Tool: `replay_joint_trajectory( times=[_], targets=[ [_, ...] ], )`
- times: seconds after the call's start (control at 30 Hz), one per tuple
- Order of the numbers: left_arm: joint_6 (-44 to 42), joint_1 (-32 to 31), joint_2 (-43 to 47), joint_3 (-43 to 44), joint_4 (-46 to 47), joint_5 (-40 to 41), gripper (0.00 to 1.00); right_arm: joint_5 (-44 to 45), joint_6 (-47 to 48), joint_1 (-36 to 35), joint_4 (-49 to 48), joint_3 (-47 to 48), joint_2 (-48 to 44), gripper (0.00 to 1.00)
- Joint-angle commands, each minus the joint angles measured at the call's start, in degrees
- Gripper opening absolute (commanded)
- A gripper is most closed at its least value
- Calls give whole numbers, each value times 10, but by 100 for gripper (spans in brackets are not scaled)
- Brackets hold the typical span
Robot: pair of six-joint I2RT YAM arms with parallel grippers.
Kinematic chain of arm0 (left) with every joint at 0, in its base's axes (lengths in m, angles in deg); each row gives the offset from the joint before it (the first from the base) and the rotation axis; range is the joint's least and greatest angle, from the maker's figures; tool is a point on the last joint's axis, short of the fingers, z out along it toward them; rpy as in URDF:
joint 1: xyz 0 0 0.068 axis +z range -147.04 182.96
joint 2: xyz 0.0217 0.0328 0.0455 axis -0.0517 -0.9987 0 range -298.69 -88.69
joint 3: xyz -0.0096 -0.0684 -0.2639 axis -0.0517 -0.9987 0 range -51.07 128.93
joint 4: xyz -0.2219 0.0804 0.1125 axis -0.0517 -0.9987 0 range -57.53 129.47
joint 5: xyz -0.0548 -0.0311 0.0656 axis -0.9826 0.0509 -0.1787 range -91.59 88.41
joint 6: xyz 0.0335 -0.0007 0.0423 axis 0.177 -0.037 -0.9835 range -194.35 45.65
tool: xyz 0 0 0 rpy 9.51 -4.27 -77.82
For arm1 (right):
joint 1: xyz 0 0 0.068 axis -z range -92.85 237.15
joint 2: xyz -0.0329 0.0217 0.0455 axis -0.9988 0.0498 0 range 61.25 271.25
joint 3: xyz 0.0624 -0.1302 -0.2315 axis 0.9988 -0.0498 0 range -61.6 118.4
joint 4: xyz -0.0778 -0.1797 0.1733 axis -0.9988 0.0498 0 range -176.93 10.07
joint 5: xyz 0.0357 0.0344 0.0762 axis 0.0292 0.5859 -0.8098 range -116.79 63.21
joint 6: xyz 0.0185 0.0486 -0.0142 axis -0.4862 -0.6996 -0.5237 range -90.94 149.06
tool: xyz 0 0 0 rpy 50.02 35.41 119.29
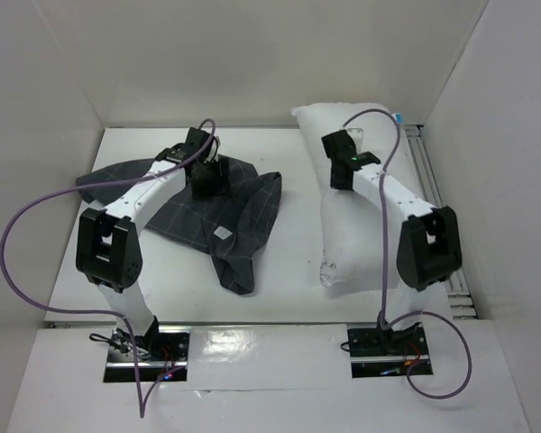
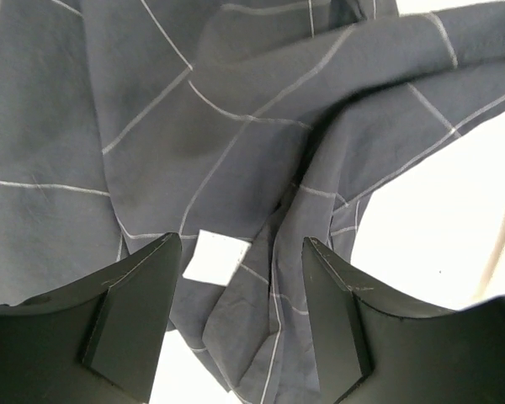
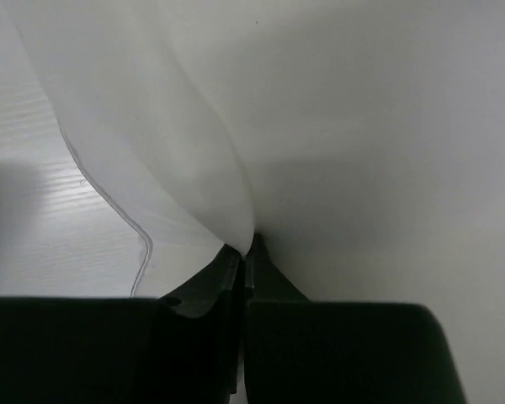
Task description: Put the pillow into the pillowcase
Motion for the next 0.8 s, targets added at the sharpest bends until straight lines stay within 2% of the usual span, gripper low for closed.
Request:
replay_joint_trajectory(
  times=[0.0, 0.07, 0.2, 0.23, 0.27, 0.3, 0.33, 0.37, 0.4, 0.5, 0.57, 0.63, 0.7, 0.77],
  targets=[
    [-18, -19, 7, -1, -14, 21, 71, 55, -10, 39, 18, -82, -129, 0],
    [-18, -28, 7, -21, -20, 28, 70, 65, -10, 39, 18, -127, -205, 0],
    [-18, -40, 29, -77, -20, 34, 70, 49, -10, 44, 47, -129, -257, 0],
    [-10, -40, 41, -101, -14, 34, 70, 38, -10, 44, 52, -121, -262, 11],
    [-10, -46, 48, -113, -5, 25, 70, -2, -2, 44, 52, -105, -262, 29],
    [-4, -46, 56, -126, 2, 20, 70, -25, 4, 32, 45, -97, -262, 67],
    [4, -46, 68, -145, 7, 20, 70, -65, 4, 21, 37, -83, -262, 78],
    [4, -46, 73, -151, 8, 20, 70, -65, 4, 8, 27, -78, -262, 88],
    [13, -46, 79, -156, 8, 20, 70, -105, 4, -27, 3, -77, -257, 92],
    [27, -46, 105, -162, 8, 28, 72, -118, -8, -94, -20, -49, -226, 96],
    [33, -40, 135, -162, 8, 28, 73, -118, -14, -172, -31, -35, -201, 98],
    [40, -13, 154, -168, 0, 28, 73, -123, -14, -244, -50, -25, -164, 98],
    [55, 11, 185, -186, -7, 28, 72, -140, -14, -283, -74, -30, -140, 98],
    [70, 53, 208, -203, -7, 33, 72, -193, -14, -319, -108, -36, -99, 97]
  ],
)
